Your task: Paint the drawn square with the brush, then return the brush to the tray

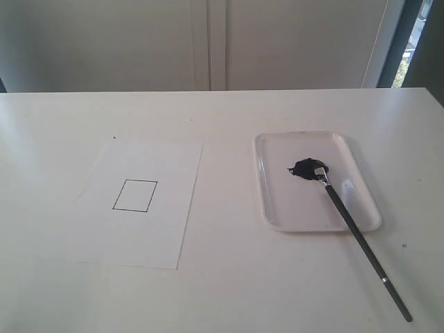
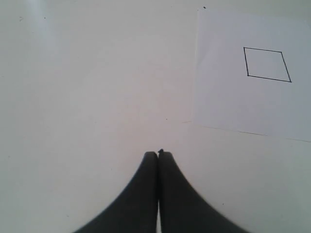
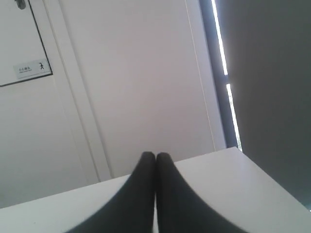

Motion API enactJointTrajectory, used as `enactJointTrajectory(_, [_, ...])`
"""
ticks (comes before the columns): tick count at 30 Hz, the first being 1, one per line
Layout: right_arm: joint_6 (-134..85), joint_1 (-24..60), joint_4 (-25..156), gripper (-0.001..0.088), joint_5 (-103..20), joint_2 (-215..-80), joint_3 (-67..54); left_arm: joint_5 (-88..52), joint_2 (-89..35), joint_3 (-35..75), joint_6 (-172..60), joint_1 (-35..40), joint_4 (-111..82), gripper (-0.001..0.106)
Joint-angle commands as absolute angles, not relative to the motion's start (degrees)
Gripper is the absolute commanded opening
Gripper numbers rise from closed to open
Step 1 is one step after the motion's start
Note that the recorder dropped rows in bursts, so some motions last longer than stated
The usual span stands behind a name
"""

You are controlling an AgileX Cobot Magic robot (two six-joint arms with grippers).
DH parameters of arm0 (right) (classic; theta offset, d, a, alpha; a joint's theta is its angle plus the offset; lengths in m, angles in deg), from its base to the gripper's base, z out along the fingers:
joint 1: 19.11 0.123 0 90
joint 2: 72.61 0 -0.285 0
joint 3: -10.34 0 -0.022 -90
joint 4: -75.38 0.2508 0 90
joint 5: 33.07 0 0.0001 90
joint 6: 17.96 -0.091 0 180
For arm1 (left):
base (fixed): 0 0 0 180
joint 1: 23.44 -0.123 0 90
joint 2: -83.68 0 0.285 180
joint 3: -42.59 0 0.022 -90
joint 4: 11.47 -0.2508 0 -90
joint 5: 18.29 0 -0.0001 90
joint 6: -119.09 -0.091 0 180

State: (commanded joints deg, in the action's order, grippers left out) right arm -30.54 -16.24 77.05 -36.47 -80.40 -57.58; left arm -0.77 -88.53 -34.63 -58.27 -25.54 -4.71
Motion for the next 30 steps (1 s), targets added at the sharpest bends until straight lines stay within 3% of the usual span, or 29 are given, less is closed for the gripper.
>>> enactJointTrajectory(21, [-27.0,-16.24,76.79,0.0,-35.74,-80.4,-49.25,-0.77,-88.53,-34.63,-58.27,-25.54,-4.71,0.0])
enactJointTrajectory(30, [-22.88,-16.24,76.79,0.0,-38.13,-87.69,-41.45,-0.77,-88.53,-34.63,-58.27,-25.54,-4.71,0.0])
